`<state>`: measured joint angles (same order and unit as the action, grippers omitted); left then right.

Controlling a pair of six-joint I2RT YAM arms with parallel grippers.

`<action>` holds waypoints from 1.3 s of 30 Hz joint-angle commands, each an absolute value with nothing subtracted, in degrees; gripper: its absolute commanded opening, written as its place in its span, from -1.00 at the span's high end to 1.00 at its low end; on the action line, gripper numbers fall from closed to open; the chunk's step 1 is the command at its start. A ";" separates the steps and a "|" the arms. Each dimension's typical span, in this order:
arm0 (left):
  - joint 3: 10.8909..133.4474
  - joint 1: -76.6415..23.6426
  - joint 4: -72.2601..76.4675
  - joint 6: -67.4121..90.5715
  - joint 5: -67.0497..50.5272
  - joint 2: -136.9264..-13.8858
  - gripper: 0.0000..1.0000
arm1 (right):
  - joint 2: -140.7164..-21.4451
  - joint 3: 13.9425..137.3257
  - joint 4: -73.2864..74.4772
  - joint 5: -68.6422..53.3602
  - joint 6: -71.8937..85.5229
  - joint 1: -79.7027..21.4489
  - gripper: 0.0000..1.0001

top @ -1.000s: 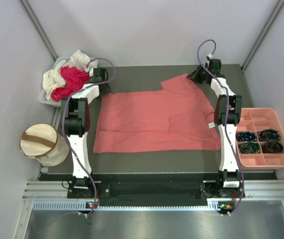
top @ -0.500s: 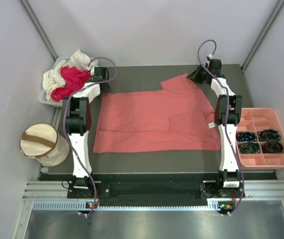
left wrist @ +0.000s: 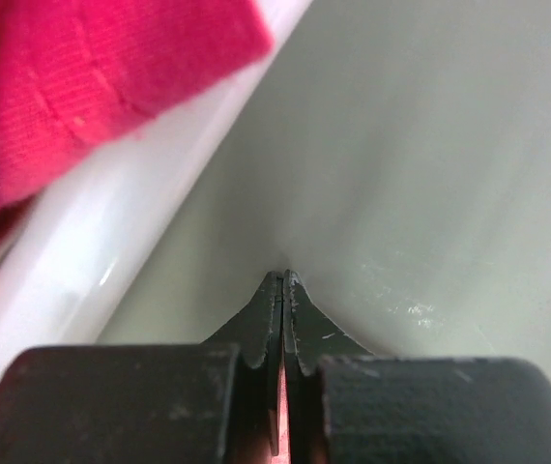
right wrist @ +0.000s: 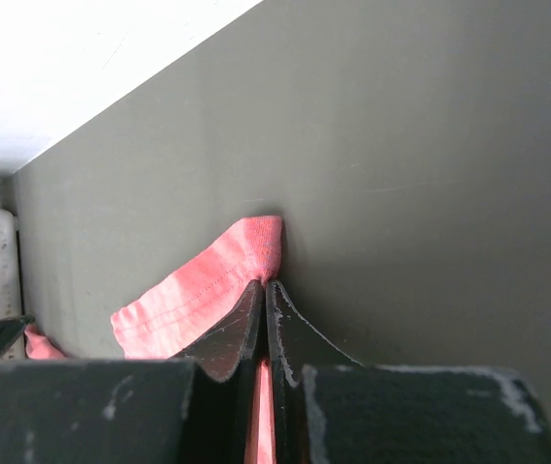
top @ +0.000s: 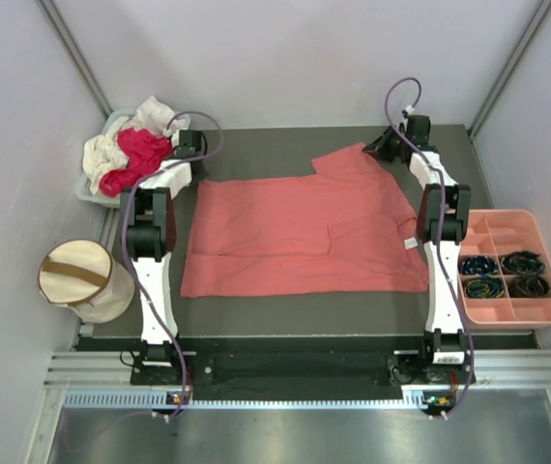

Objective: Fold and stack the t-shirts
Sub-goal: Grap the side of the flattened tshirt furthest away from the robot with both arms

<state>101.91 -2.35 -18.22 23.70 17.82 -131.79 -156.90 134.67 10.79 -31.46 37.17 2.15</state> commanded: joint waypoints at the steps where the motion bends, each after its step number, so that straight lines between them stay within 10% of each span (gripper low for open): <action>1: 100.02 2.99 -24.00 25.31 21.88 -135.44 1.00 | -155.65 133.86 11.87 -30.67 36.56 2.99 1.00; 5: 99.58 2.99 -23.82 25.22 21.53 -134.65 0.79 | -155.66 133.86 11.69 -30.85 36.65 3.16 1.00; 7: 98.88 2.99 -23.47 25.49 21.71 -133.69 0.02 | -155.74 133.95 11.69 -30.94 36.74 3.08 1.00; 10: 97.65 2.99 -22.42 26.28 20.05 -131.93 -0.63 | -155.74 133.94 11.60 -31.03 36.65 3.16 1.00; 14: 96.86 2.90 -22.06 26.63 17.49 -130.34 -0.72 | -155.83 133.86 11.69 -31.11 36.74 3.08 1.00; 29: 96.86 2.73 -25.22 25.31 21.09 -132.19 -0.25 | -155.74 133.77 11.43 -31.20 36.91 3.16 1.00; 32: 96.86 2.81 -25.49 25.14 21.45 -132.36 0.15 | -155.83 133.68 11.34 -31.20 37.00 3.16 1.00; 34: 96.77 2.81 -25.75 25.14 21.79 -132.54 0.90 | -155.66 133.59 11.25 -31.20 37.09 3.25 1.00; 39: 97.03 2.73 -26.02 25.66 22.41 -132.54 1.00 | -155.74 133.42 11.07 -31.29 37.18 3.25 1.00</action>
<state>99.13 -2.02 -18.94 23.05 17.30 -129.80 -156.90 134.56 10.66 -31.70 37.71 2.28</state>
